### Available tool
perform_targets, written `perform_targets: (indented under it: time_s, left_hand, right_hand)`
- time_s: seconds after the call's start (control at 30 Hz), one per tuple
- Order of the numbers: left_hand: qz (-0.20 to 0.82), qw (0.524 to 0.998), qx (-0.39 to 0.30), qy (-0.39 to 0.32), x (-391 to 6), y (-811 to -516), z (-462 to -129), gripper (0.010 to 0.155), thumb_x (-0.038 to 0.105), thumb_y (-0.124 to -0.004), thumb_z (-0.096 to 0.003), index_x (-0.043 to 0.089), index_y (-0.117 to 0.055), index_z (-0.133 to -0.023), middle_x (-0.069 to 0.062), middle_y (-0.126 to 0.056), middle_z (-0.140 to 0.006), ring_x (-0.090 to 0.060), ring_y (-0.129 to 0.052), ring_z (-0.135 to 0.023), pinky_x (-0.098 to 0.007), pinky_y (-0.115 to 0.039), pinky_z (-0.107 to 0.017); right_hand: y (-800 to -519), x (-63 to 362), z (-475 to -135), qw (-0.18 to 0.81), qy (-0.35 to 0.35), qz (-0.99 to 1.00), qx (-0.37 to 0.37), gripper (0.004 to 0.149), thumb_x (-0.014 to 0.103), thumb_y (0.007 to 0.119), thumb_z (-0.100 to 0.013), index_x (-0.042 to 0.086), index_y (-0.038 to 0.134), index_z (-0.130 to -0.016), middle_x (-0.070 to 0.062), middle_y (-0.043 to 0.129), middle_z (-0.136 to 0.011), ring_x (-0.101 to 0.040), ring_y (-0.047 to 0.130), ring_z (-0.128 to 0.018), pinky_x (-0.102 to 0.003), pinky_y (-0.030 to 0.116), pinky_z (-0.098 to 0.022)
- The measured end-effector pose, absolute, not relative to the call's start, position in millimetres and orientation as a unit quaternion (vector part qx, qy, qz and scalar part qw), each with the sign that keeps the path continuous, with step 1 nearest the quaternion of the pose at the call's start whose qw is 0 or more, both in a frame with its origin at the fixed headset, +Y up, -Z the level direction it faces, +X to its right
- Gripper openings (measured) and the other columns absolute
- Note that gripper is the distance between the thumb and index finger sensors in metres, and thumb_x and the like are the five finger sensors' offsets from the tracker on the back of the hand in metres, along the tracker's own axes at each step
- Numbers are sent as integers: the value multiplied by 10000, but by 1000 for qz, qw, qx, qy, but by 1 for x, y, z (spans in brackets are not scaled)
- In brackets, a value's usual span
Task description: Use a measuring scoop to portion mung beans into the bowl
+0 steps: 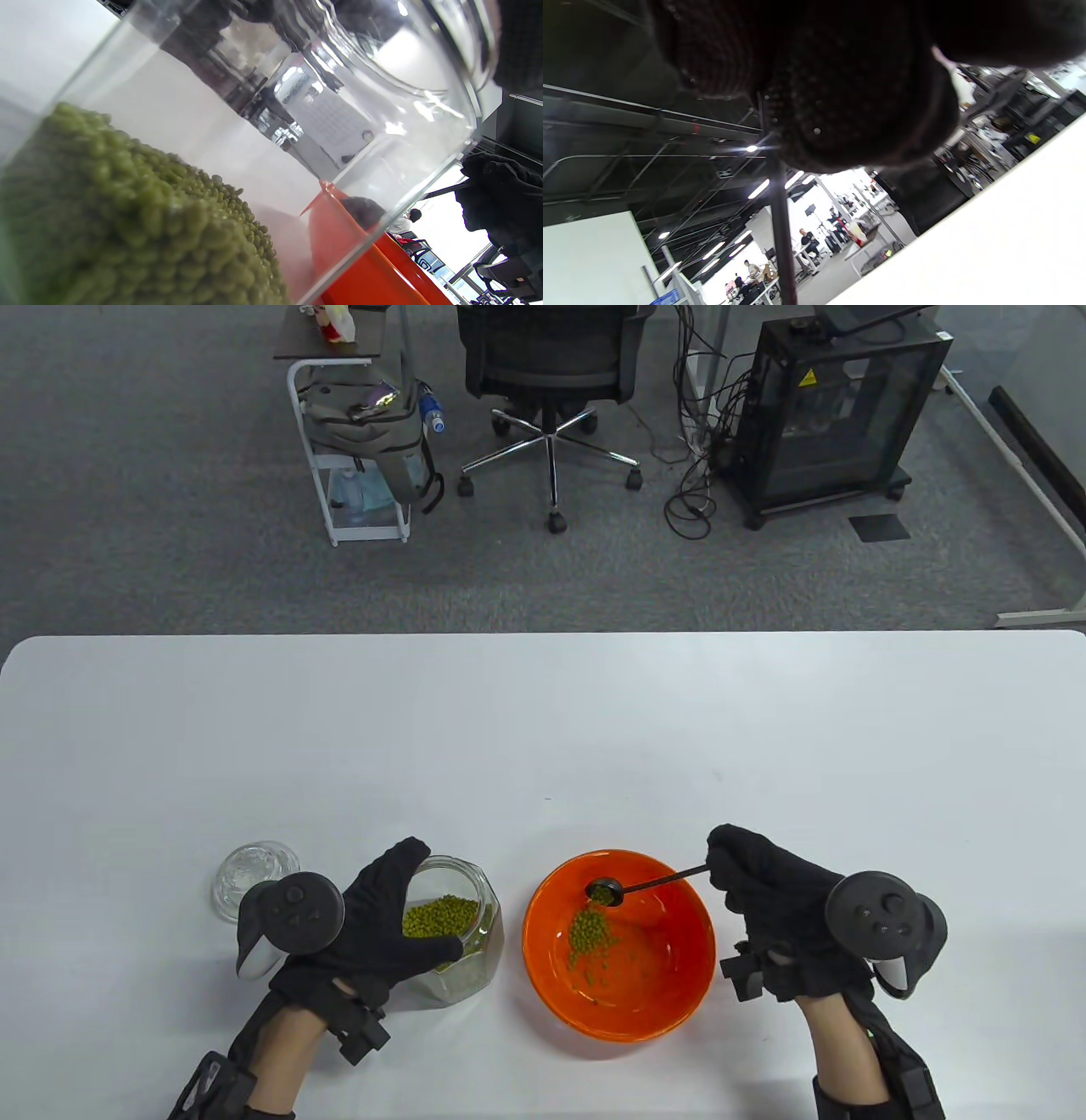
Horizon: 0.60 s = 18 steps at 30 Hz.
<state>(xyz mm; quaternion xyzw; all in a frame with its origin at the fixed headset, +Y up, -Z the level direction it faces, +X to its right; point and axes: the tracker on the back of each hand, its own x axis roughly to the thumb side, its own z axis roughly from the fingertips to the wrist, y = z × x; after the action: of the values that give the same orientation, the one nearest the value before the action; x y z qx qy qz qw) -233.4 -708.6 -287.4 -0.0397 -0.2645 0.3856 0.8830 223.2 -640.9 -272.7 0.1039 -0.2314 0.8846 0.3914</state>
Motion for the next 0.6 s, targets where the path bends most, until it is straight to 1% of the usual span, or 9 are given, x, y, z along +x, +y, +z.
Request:
perform_targets:
  time_s: [0.2,0.37,0.43,0.5,0.6]
  left_hand:
    - [385,883,-40,-265,-234,-709,-287,1201,831,-841,-415,33,-267,-1106,-288,-382,-1163,-600,-529,-1045,-759,-487,-723]
    - [384,883,-40,-266,-234,-709,-287,1203,830,-842,-416,31,-267,-1107,-290,-383,-1163,-600,-528,-1044,-758,-487,-724]
    - [384,884,-40,-266,-234,-709,-287,1203,831,-841,-414,32,-267,-1107,-289,-383,-1163,-599,-530,-1045,-759,-486,-725]
    - [383,884,-39,-266,-234,-709,-287,1204,831,-841,-414,31,-267,-1107,-288,-383,-1163,-599,-530,-1044,-759,-486,-724]
    - [383,884,-39,-267,-234,-709,-288,1203,832,-840,-415,32,-266,-1107,-288,-383,-1163,-599,-529,-1045,-758,-487,-725]
  right_hand:
    - [-636,216,-267,365,-261,872,197,392,416,905,-387,268,970,-745,-57,1116,-503,-200,1095,-233,-355,918,-218]
    - [-632,214,-261,333,-290,866,234,395,405,907,-379,270,968,-744,-64,1111,-518,-219,1091,-250,-372,910,-232]
    - [-631,213,-261,325,-286,869,240,395,404,904,-379,273,966,-746,-62,1107,-531,-226,1091,-263,-377,908,-241]
    - [-632,214,-261,338,-291,863,238,396,406,903,-382,266,965,-747,-58,1110,-522,-221,1094,-260,-371,912,-242]
    - [-633,222,-265,375,-296,857,195,398,414,914,-395,231,971,-744,-56,1122,-488,-203,1106,-230,-353,926,-215]
